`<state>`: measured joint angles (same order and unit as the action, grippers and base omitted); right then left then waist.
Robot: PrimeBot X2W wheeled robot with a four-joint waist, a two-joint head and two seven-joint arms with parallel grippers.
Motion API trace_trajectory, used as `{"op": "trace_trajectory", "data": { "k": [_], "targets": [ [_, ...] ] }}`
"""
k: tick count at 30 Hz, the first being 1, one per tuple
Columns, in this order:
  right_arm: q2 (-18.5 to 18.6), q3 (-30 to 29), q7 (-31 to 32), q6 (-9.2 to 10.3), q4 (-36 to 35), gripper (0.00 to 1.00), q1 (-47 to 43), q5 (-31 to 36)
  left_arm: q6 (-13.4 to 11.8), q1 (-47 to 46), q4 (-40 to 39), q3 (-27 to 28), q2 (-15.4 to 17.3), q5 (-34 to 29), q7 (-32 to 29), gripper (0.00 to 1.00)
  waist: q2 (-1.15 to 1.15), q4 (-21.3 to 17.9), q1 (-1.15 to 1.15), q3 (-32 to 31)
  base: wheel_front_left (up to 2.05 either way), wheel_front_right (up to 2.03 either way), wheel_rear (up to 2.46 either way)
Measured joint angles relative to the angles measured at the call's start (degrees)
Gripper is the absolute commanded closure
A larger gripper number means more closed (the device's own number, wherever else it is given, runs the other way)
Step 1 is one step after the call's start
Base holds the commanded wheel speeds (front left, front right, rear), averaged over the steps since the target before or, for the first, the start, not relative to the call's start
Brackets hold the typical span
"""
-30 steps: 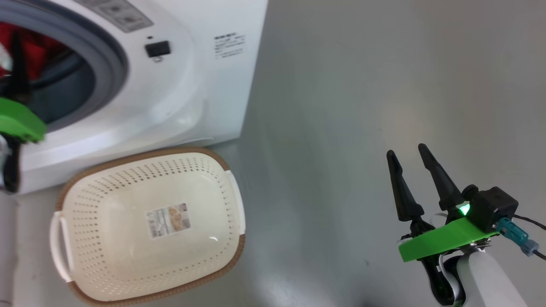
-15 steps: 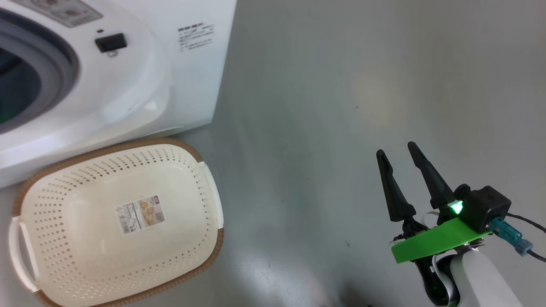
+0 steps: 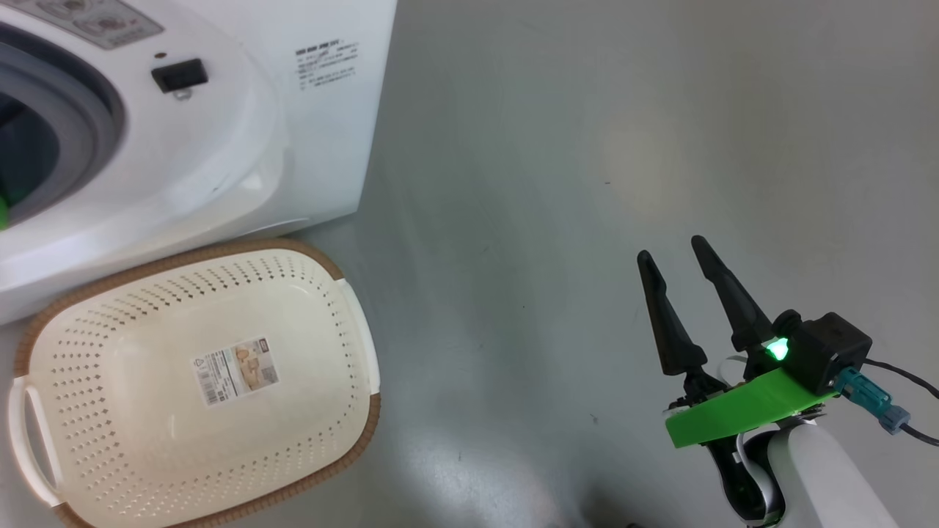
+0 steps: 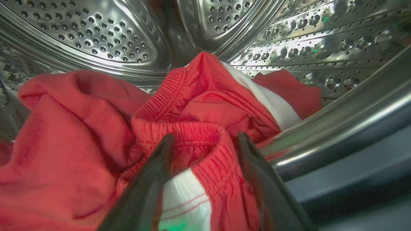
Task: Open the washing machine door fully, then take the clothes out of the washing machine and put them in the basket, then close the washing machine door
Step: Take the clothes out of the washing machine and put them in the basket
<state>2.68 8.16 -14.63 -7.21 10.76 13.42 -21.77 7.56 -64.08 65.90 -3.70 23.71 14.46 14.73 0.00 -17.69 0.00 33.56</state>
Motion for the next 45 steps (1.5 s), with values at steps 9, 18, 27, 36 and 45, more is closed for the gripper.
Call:
{"op": "trace_trajectory", "data": {
  "k": [9,18,27,36,45],
  "targets": [
    [0.0,0.3,0.0,0.0,-0.2,0.0,0.0,0.0,0.0,-0.6,2.2,-3.3,0.4,1.3,0.0,1.0,0.0,-0.1,0.0,-0.5,0.0,0.0,0.0],
    [0.0,0.3,0.0,0.01,-0.1,0.0,0.0,0.0,0.0,0.2,1.4,-4.7,0.0,2.9,0.0,1.0,0.0,0.2,0.0,-1.8,0.0,0.0,0.0],
    [0.0,-0.3,0.0,0.0,0.5,0.0,0.0,0.0,0.0,5.9,-9.2,-0.3,-1.6,4.7,0.0,1.0,0.0,1.5,0.0,-4.0,0.0,0.0,0.0],
    [0.0,-1.6,0.0,0.0,1.6,0.0,-0.2,0.4,0.0,16.1,-22.4,9.3,-6.2,3.6,0.0,1.0,0.0,3.5,0.0,-7.5,0.0,0.0,0.0],
    [0.0,-3.9,0.0,0.0,2.2,0.0,-1.9,1.2,0.0,27.4,-36.8,12.4,-12.4,1.2,0.0,1.0,0.0,6.6,0.0,-11.4,0.0,0.0,0.0]
  ]
}}
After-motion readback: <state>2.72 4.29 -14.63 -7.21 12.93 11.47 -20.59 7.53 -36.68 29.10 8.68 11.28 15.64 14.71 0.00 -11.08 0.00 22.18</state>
